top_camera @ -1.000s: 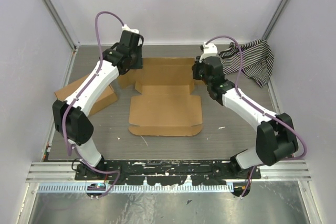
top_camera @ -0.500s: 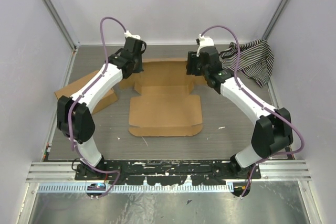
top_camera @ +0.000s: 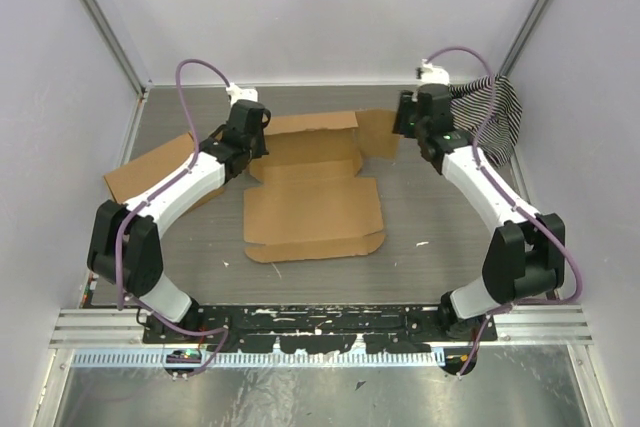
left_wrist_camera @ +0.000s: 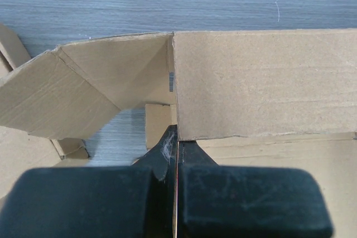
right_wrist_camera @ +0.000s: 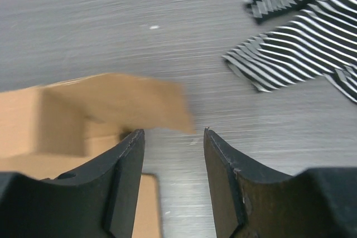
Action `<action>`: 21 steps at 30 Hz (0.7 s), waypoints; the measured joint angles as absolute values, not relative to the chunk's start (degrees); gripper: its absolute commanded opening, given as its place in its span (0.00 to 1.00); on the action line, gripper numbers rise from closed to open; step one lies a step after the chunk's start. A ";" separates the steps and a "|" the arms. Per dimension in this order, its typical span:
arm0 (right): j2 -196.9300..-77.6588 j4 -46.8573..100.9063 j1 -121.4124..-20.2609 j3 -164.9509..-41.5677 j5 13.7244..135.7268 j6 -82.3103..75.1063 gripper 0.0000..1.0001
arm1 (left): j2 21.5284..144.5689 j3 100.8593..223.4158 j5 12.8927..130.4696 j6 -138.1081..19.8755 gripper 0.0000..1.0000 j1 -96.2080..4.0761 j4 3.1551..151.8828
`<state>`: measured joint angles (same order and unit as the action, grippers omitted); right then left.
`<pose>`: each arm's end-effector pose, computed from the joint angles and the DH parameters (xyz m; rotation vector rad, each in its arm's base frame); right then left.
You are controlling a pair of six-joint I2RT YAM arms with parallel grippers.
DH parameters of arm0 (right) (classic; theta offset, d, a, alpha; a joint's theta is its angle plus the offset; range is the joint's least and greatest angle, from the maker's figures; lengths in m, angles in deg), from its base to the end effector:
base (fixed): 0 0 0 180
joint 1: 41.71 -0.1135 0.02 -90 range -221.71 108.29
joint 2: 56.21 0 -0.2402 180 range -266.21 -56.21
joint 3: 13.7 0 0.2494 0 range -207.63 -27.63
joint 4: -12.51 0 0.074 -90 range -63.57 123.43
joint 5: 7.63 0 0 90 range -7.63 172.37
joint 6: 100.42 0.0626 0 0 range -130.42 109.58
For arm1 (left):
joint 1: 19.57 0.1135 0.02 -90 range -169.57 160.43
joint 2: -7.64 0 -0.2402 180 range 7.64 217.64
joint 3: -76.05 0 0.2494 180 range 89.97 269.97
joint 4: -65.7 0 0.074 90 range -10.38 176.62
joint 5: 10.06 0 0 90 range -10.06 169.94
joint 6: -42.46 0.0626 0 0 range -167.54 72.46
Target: Fold the paper box
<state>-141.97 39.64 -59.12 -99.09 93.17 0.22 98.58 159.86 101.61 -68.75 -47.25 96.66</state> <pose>0.3583 0.1001 0.2889 -0.0036 2.0434 0.1129 0.3432 -0.1539 0.2412 -0.0795 2.1805 -0.0591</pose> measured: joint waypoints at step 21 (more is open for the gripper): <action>-164.98 24.45 -44.10 -97.53 62.27 -4.68 0.49 | 106.12 170.85 102.64 -71.04 0.00 -47.23 103.44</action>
<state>-164.98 24.45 -44.10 -97.53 62.27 -4.68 106.12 170.85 102.64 -71.04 -47.23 103.44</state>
